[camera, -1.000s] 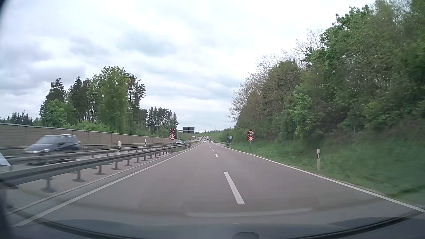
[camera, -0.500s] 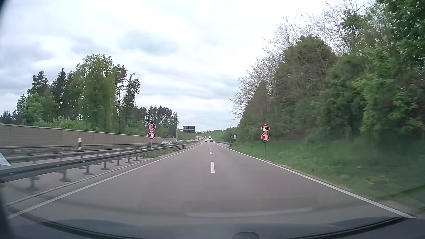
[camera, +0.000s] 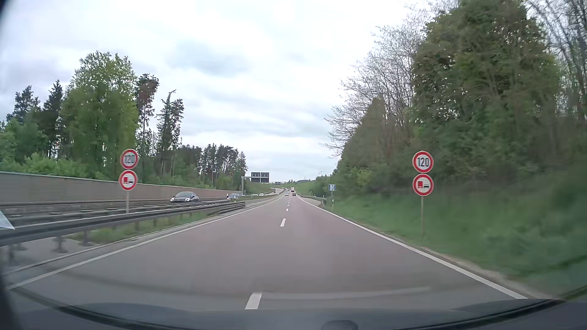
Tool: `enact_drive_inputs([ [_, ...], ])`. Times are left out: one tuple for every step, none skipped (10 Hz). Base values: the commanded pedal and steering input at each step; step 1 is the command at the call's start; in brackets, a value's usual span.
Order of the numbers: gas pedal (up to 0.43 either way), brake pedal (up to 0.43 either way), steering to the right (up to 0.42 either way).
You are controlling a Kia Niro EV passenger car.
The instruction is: Follow the waypoints while adhering to traffic rules and regulations
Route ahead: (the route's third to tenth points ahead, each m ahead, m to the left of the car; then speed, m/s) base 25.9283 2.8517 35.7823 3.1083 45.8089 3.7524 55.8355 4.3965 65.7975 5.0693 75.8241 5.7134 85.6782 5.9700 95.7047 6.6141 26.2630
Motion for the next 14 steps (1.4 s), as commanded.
enact_drive_inputs([
  [0.772, 0.000, -0.006],
  [0.772, 0.000, -0.007],
  [0.772, 0.000, -0.007],
  [0.772, 0.000, -0.007],
  [0.772, 0.000, -0.007],
  [0.772, 0.000, -0.007],
  [0.772, 0.000, -0.007],
  [0.772, 0.000, -0.007],
  [0.772, 0.000, -0.007],
  [0.772, 0.000, -0.006],
  [0.772, 0.000, -0.006],
  [0.772, 0.000, -0.005],
  [0.772, 0.000, -0.004],
  [0.772, 0.000, -0.002],
])
